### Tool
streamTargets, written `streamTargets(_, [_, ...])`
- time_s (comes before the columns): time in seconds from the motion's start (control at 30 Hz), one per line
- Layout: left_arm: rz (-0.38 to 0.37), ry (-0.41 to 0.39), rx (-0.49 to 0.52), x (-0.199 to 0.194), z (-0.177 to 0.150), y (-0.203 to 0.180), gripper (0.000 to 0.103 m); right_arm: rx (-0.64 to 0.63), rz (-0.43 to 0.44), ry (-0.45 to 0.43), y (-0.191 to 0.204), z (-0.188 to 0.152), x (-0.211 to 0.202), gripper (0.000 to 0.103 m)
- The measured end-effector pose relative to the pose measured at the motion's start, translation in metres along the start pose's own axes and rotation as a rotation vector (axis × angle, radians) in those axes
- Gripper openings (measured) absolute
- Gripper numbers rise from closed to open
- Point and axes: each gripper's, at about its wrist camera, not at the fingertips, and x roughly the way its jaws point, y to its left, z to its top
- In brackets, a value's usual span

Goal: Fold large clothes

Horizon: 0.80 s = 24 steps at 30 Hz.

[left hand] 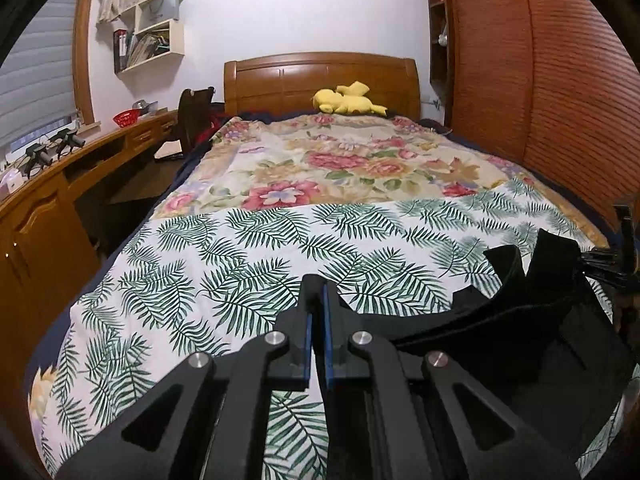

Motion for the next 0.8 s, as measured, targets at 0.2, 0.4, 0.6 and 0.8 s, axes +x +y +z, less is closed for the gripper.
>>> streamTargets(0.2, [0.003, 0.030, 0.027, 0.012, -0.008, -0.004, 0.004, 0.032, 0.025, 0.069, -0.005, -0.012, 0.031, 0.008])
streamTargets(0.4, [-0.028, 0.057, -0.006, 0.017, -0.013, 0.004, 0.004, 0.031, 0.026, 0.059, -0.004, -0.012, 0.027, 0.011])
streamTargets(0.6, [-0.018, 0.051, 0.000, 0.013, -0.008, 0.004, 0.009, 0.047, 0.035, 0.006, -0.002, -0.005, 0.004, 0.022])
streamTargets(0.8, [-0.017, 0.065, 0.034, 0.011, -0.009, 0.002, 0.013, 0.009, 0.015, -0.022, -0.001, -0.005, -0.013, 0.039])
